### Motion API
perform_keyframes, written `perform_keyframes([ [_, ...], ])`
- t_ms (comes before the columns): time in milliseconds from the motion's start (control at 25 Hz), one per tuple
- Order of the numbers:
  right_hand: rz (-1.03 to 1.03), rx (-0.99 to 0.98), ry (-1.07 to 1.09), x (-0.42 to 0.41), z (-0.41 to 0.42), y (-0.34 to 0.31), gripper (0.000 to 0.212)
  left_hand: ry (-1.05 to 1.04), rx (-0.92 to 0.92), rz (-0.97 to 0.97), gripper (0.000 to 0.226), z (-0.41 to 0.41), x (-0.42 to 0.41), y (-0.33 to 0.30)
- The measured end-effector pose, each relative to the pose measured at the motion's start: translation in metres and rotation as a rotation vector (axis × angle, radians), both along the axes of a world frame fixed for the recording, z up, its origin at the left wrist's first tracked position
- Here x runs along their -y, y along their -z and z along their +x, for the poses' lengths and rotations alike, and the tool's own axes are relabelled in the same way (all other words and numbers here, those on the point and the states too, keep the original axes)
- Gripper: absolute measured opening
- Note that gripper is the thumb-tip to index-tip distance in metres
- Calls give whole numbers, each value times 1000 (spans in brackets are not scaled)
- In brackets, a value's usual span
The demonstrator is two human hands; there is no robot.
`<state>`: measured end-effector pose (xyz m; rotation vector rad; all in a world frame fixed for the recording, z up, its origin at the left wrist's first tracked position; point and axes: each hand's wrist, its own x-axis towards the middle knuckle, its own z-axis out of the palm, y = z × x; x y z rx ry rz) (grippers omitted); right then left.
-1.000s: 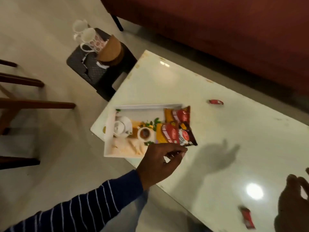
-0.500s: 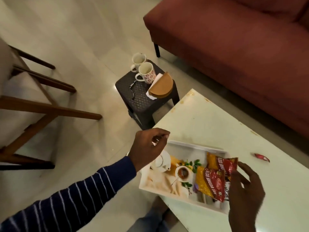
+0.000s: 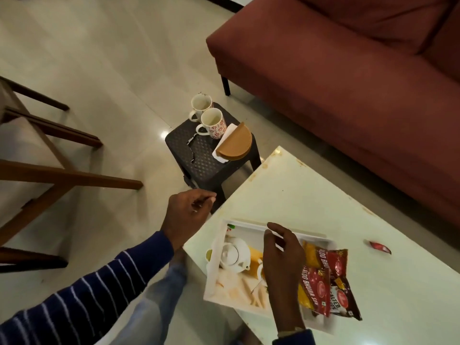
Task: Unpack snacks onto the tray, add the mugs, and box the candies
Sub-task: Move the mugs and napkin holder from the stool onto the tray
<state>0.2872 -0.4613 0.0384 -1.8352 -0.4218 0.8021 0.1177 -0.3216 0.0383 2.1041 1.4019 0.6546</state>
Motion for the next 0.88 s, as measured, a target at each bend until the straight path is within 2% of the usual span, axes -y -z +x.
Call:
perform_keyframes([
  [360,-171,-9,-54,-155,-84,42,17,12,101,-65,13,-54,-156,50],
  [520,-180,20,-96,-254,-127,51,20,78,69,-206,16,-80,-247,68],
  [640,-208,-62,-36,-316,-139,64,22,74,103,-298,23,-86,-304,82],
  [760,-227,-102,22,-359,-140,79,28,83,83,-316,33,-73,-341,93],
  [880,-249,-121,78,-385,-138,94,31,69,45,-305,34,-60,-360,106],
])
